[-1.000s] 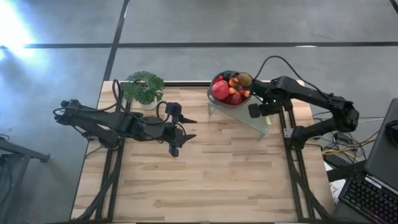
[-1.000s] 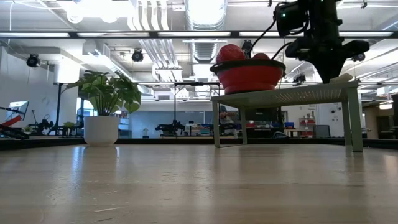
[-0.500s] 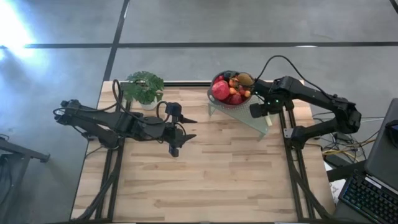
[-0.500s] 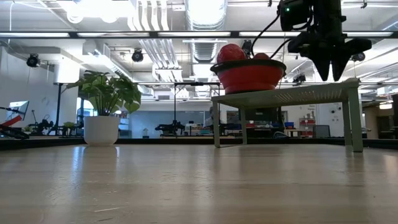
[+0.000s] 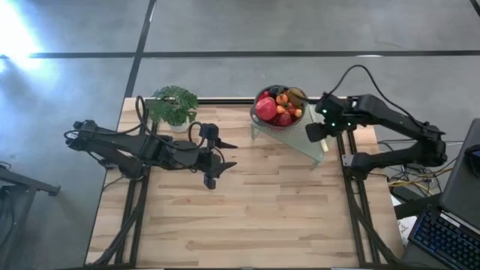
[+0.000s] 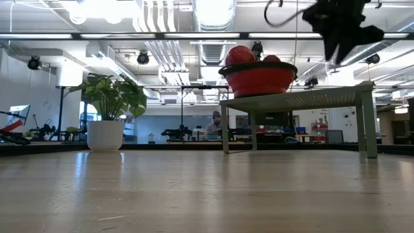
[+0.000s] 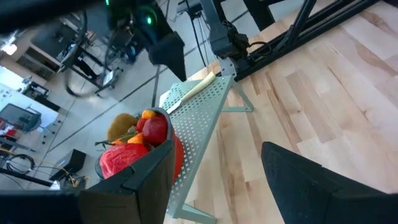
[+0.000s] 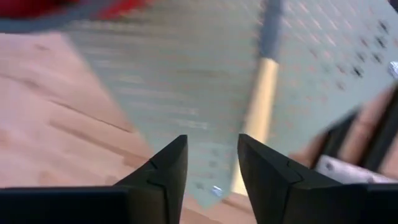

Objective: Pick & Place Fruit
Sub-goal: Return to Home Position

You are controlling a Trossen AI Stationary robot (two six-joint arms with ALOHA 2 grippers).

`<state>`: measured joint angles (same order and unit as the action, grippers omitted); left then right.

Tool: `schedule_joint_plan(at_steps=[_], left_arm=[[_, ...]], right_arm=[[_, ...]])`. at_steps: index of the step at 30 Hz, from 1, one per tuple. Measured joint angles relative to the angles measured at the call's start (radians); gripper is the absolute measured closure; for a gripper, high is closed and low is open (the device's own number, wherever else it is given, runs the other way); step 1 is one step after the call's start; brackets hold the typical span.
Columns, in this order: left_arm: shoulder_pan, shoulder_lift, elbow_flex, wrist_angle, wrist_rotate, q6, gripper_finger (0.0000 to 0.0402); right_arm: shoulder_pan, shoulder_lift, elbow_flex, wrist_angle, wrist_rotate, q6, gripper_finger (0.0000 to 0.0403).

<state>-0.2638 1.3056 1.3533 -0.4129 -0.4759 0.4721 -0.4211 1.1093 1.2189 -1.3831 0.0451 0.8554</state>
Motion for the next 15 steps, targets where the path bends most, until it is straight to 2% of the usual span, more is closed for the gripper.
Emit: schedule_joint_plan(at_steps=[5,8,12,15], left_arm=[[0.001,0.0,0.0,-0.021,0.0,-0.055,0.0159],[0.001,0.0,-0.014,-0.018,-0.001,-0.096,0.0172],[0.001,-0.001,-0.065,0.034,-0.014,-0.109,0.0221],[0.002,-0.001,-0.119,0.118,-0.016,-0.109,0.0275]], right_arm=[[0.104,-0.072,0.014,0.138,0.05,-0.049,0.0296],[0.176,-0.116,0.014,0.211,0.164,-0.104,0.0315],[0.277,-0.162,0.003,0.302,0.38,-0.197,0.0343],[0.347,-0.182,-0.026,0.413,0.478,-0.282,0.0366]])
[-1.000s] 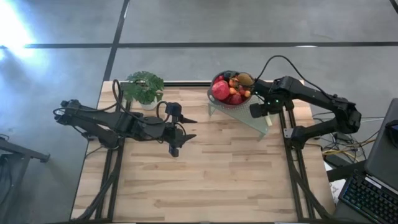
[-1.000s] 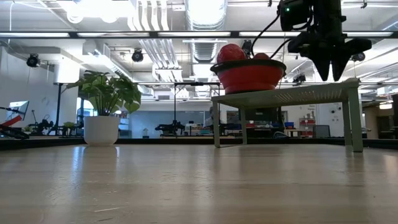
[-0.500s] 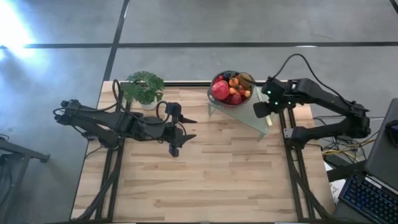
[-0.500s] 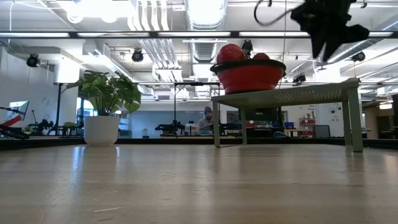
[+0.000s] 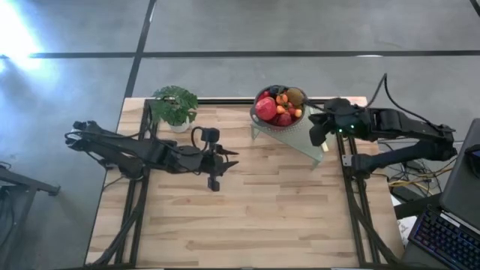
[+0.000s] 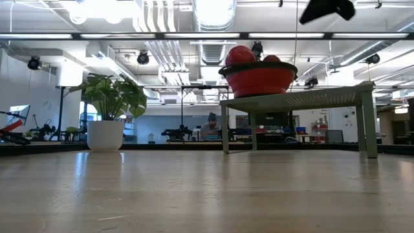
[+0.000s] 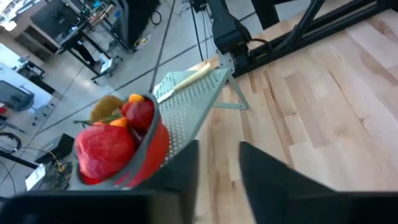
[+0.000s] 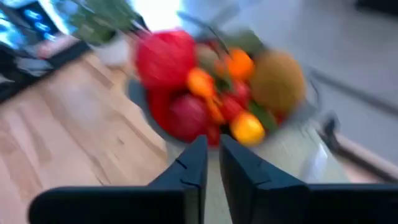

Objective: Pick & Place Fruit
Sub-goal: Return to Home Position

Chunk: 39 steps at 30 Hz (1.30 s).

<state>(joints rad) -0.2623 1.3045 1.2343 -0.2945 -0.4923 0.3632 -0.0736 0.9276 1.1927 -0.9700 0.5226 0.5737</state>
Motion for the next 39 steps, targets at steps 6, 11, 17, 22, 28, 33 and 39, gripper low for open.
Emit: schedule_joint_plan(at_steps=[6,11,17,22,28,33,39], left_arm=[[0.001,-0.046,-0.094,0.132,0.029,-0.011,0.0389],[0.025,-0.162,-0.236,0.258,0.249,-0.017,0.0391],[0.074,-0.353,-0.395,0.29,0.303,-0.041,0.0396],[0.124,-0.497,-0.505,0.287,0.301,-0.081,0.0396],[0.162,-0.636,-0.625,0.293,0.277,-0.077,0.0397],[0.187,-0.722,-0.717,0.307,0.286,-0.08,0.0392],[0.193,-0.847,-0.821,0.343,0.297,-0.088,0.0398]], right_arm=[[0.103,-0.024,-0.117,0.348,-0.014,-0.309,0.0393],[0.149,-0.067,-0.265,0.592,-0.167,-0.519,0.0394],[0.15,-0.183,-0.396,0.66,-0.307,-0.593,0.0394],[0.149,-0.31,-0.476,0.663,-0.32,-0.613,0.0394],[0.149,-0.457,-0.543,0.661,-0.341,-0.646,0.0394],[0.146,-0.557,-0.606,0.663,-0.448,-0.643,0.0394],[0.146,-0.635,-0.733,0.723,-0.456,-0.596,0.0394]])
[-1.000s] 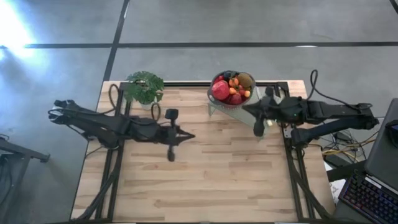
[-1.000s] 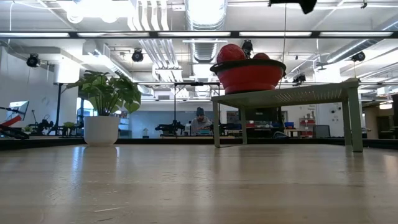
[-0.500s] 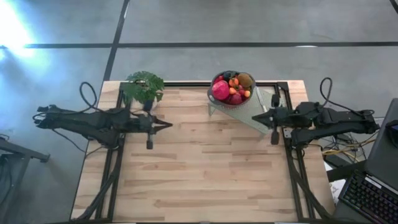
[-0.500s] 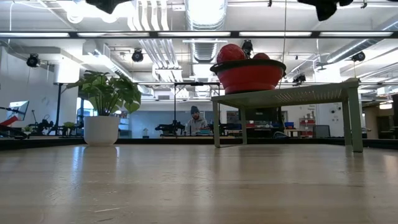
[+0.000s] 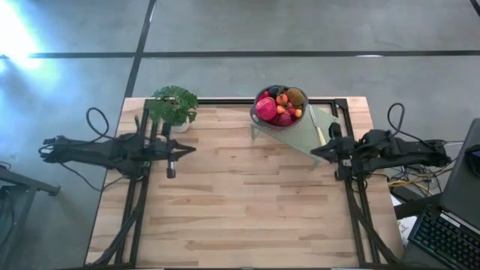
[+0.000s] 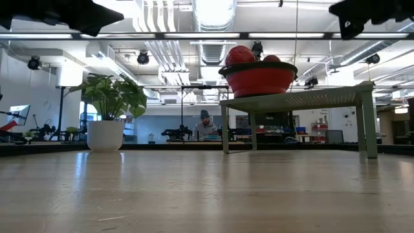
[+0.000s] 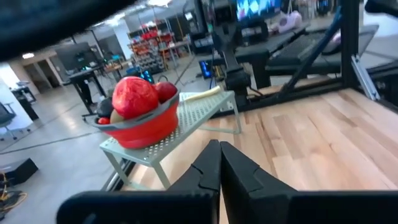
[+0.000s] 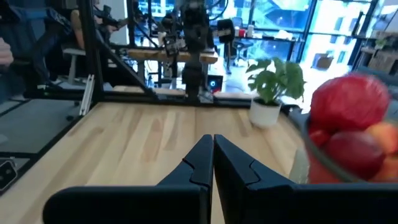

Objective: Pick & Place Fruit
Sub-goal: Return to Home Position

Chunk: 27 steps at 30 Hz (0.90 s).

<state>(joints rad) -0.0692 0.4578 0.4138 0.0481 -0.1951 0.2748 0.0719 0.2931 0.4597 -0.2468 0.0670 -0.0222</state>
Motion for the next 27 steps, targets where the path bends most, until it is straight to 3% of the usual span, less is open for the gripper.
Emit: schedule_joint_plan(at_steps=[13,23,27], left_arm=[[0.001,-0.247,-0.157,-0.006,0.0,-0.052,0.0398],[0.001,-0.438,-0.235,-0.103,0.0,-0.107,0.0397],[0.002,-0.457,-0.237,-0.152,-0.005,-0.12,0.0394]], right_arm=[[-0.001,-0.111,-0.142,0.026,-0.023,0.023,0.0394],[-0.001,-0.289,-0.264,0.073,-0.035,0.072,0.0394],[0.0,-0.29,-0.302,0.093,-0.053,0.066,0.0394]])
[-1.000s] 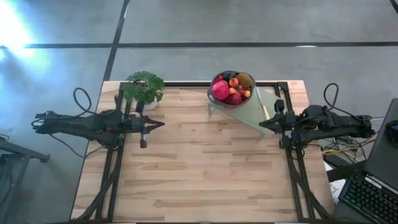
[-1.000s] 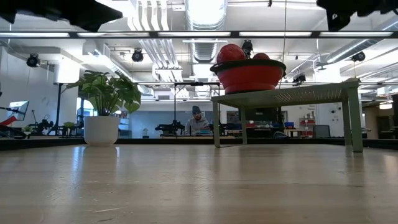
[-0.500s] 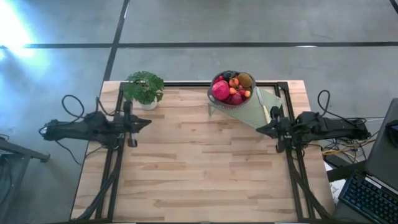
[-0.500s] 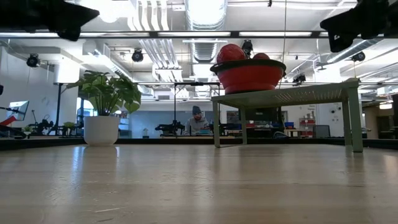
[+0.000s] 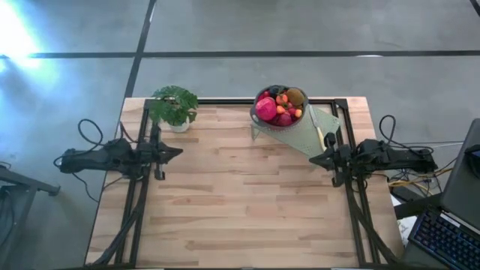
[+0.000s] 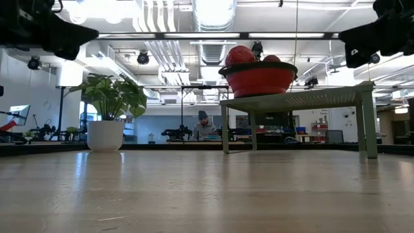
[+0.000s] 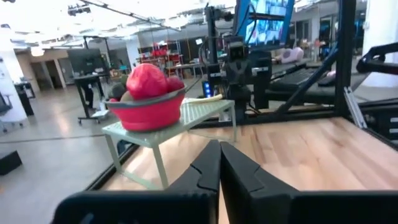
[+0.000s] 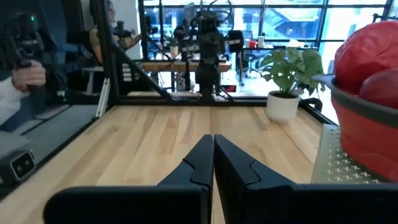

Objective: Pick & Place Fruit
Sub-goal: Return to Home Position

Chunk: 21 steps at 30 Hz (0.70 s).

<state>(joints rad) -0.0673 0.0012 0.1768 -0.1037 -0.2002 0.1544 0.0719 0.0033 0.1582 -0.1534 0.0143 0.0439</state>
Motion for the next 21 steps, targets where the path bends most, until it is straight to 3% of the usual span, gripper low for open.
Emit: schedule_joint_plan(at_steps=[8,13,21], left_arm=[[0.002,0.001,-0.003,-0.107,-0.048,-0.06,0.0387],[0.002,0.002,-0.003,-0.114,-0.066,-0.059,0.0393],[0.001,0.002,-0.003,-0.115,-0.065,-0.058,0.0382]], right_arm=[[0.0,-0.003,-0.017,-0.047,-0.025,-0.005,0.0394],[0.0,0.006,-0.022,-0.058,0.041,0.082,0.0394],[0.0,0.013,-0.031,-0.06,0.045,0.106,0.0394]])
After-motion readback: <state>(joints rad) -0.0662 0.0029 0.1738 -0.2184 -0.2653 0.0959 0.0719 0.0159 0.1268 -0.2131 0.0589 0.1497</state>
